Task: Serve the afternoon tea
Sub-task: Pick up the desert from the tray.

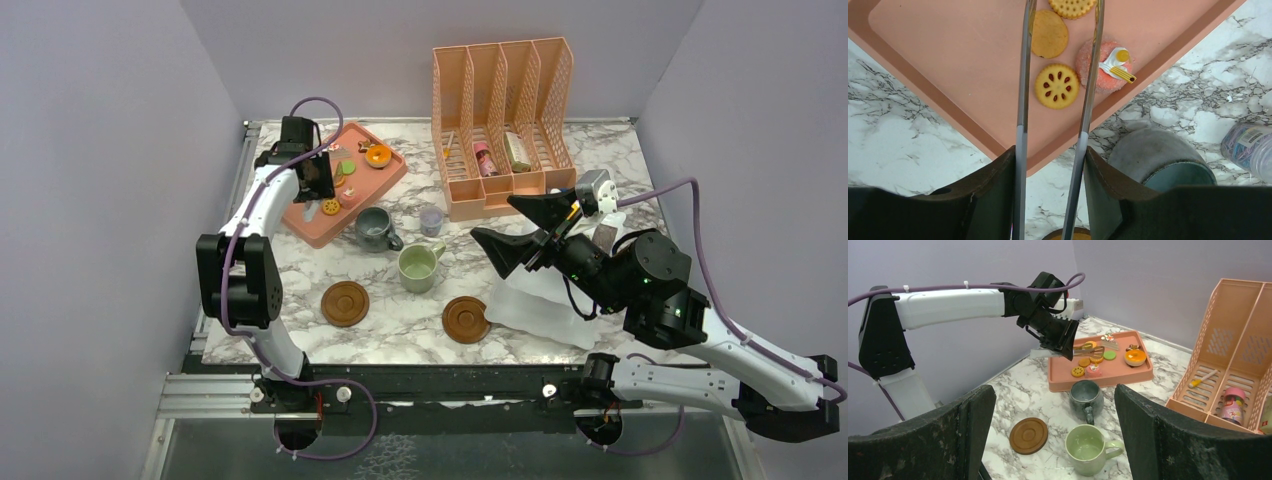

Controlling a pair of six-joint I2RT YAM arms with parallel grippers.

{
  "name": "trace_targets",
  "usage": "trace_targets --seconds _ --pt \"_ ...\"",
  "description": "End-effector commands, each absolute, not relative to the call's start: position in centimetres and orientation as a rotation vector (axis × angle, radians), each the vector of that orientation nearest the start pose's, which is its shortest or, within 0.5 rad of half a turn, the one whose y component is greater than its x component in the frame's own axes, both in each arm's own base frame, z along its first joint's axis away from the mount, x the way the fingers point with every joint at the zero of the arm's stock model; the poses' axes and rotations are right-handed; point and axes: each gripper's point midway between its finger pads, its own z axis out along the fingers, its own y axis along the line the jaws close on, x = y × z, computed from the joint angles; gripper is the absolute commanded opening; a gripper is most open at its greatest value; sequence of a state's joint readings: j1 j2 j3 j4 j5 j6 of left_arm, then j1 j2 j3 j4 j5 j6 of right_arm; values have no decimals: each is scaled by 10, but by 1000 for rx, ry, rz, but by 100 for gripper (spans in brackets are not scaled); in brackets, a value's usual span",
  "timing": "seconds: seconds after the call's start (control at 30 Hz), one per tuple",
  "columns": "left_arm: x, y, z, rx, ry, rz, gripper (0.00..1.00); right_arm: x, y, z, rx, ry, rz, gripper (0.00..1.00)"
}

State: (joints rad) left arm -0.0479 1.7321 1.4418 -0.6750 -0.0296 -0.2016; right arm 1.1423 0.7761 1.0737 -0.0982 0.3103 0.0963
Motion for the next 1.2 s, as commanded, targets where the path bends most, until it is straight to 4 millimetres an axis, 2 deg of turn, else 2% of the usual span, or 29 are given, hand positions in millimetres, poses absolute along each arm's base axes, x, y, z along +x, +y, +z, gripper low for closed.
trace_targets --seconds 0.0,0.23,0.73,1.17 --pt "437 -32 141 -166 2489 -97 49 167 246 444 -462 1314 828 95" --pt "439 -38 134 -145 2509 -89 49 167 246 446 -463 1310 826 95" --pt "430 -22 130 -171 2557 54 44 167 244 450 -458 1299 820 95" --pt "427 -8 145 -223 2541 131 44 166 241 452 -453 1296 818 95"
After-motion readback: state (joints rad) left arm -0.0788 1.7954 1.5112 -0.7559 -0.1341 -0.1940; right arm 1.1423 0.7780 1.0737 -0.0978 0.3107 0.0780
